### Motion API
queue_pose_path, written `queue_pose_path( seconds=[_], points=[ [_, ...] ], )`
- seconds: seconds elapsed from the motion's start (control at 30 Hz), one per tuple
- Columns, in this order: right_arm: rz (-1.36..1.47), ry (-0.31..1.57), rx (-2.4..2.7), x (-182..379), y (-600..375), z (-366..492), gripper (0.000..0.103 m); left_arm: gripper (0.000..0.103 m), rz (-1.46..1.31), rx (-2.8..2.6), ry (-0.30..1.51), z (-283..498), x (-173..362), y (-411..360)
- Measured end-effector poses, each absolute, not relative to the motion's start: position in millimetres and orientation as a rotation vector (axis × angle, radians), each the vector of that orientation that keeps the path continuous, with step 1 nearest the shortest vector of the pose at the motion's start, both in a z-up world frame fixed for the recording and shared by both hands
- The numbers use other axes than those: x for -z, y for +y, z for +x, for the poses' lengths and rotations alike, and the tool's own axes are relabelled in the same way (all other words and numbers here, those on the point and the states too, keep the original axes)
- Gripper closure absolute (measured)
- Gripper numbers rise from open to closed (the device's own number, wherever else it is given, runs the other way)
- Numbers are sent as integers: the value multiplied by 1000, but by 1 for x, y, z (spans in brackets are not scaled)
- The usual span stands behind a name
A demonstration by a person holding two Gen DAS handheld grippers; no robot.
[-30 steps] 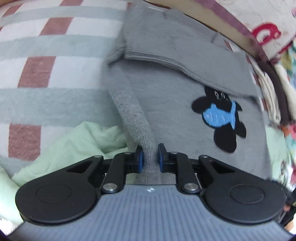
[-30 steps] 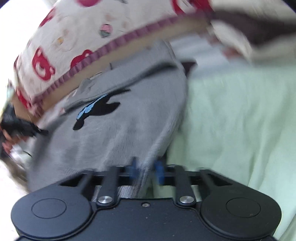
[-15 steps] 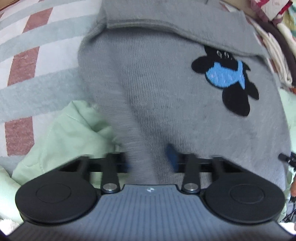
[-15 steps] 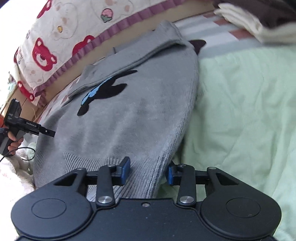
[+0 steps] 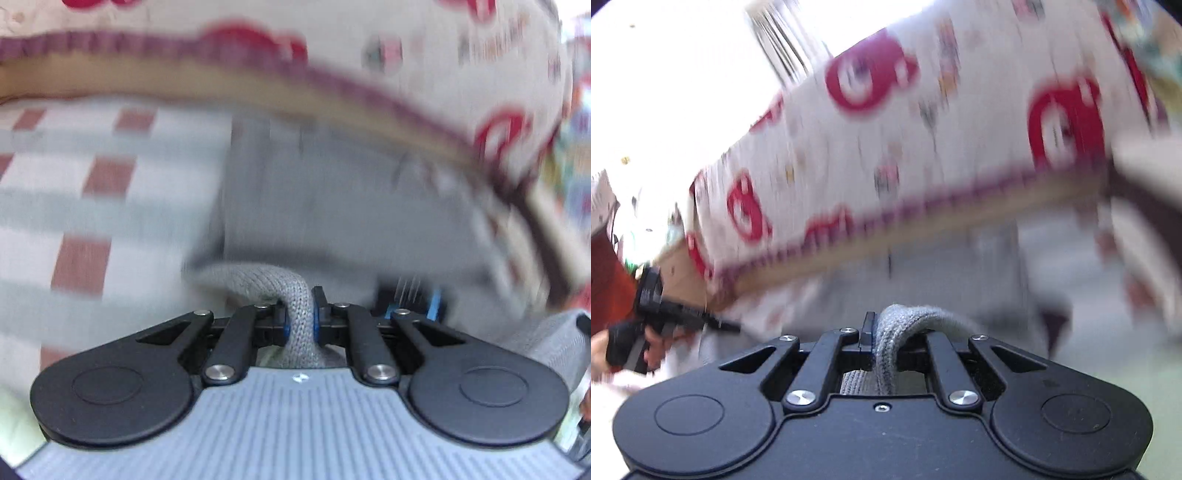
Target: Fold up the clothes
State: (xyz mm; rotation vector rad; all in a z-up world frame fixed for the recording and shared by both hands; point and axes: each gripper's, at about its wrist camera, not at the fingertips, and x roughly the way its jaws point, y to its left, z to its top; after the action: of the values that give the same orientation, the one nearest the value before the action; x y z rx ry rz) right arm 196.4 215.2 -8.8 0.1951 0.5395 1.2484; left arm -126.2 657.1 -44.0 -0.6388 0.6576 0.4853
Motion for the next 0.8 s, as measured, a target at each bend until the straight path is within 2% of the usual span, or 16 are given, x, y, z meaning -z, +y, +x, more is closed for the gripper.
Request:
queue_pose_path(
  seconds=[0.1,0.2,0.3,0.4,0.5,0.57,0.6,0.73,0.8],
  points=[
    [240,363,-1209,-31,229,224,94,93,-660,-544,514,-117,21,690],
    [242,305,-1121,-26,248,247,94,92,-672,-622,380,-108,24,715],
    [181,485,-1027,20,283,276,91,81,-771,-667,402,-94,66,729],
    [79,665,-995,75,313,294,88,76,-869,-632,521,-95,118,735],
    [64,761,-963,111,321,298,86,73,-838,-598,632,-102,149,727],
    [136,791,-960,119,314,300,72,67,-849,-580,640,-104,156,726],
    [181,807,-956,123,310,301,58,61,-862,-572,633,-104,158,726],
    [290,865,-972,135,300,302,58,58,-873,-544,608,-100,161,725],
    [281,872,-976,135,303,304,58,49,-847,-534,595,-93,160,722]
  ],
)
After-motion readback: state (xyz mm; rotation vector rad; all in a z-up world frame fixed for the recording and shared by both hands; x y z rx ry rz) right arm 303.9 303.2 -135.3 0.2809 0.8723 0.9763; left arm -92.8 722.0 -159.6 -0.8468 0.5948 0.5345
